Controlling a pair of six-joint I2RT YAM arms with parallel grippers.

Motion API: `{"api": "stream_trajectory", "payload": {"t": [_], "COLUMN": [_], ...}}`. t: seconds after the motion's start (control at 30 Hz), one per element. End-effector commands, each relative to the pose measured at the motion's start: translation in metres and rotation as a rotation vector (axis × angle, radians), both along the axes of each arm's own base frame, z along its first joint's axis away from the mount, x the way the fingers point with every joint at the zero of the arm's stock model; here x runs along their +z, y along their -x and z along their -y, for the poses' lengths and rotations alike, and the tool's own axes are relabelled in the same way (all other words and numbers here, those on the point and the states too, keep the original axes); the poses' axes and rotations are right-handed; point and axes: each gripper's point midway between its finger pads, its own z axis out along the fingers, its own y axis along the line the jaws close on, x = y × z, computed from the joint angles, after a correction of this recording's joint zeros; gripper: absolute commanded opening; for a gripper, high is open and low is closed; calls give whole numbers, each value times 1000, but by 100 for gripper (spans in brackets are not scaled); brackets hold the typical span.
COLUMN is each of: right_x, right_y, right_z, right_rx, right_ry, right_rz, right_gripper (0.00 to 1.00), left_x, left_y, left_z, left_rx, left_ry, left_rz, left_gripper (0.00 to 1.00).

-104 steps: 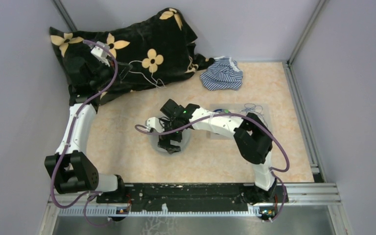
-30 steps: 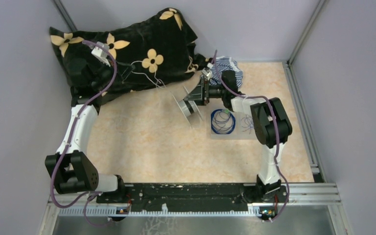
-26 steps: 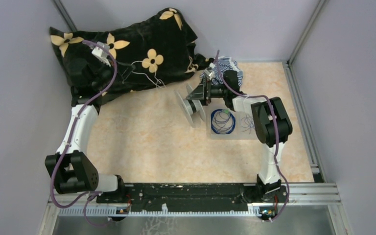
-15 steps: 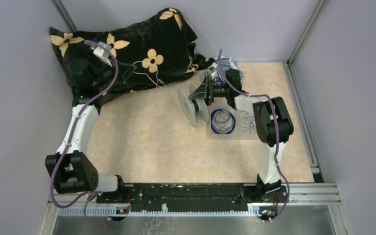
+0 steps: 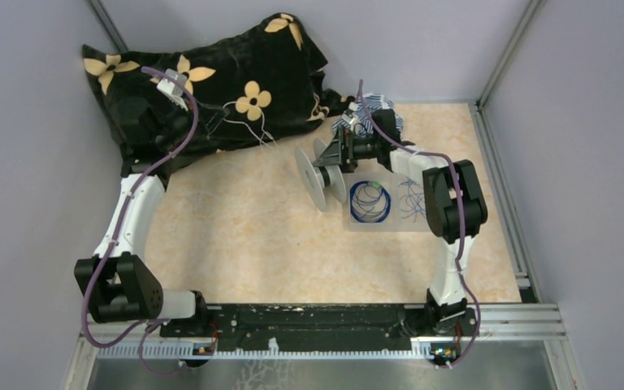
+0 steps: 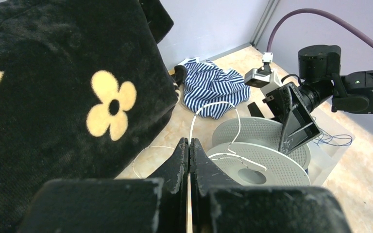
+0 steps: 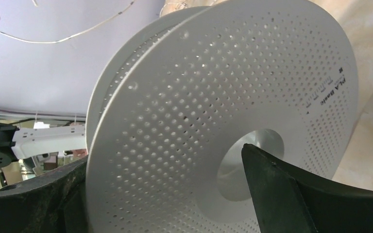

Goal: Wrap the cables
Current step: Place the cable reel at the center of the board.

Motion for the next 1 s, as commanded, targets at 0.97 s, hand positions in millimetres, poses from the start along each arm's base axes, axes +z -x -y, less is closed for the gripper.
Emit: {"api": "stream_trajectory", "payload": {"t": [0.97], "right_x": [51], "right_y": [-9], "right_z": [34], "right_rx": [-64], "right_ry": [141], "right_rz": [275], "right_gripper": [99], "left_x": [-1], "left_y": [19], "left_z": [34], "left_rx": [-116], "left_ry": [-106], "left_rz": [83], "left_gripper": [0]}}
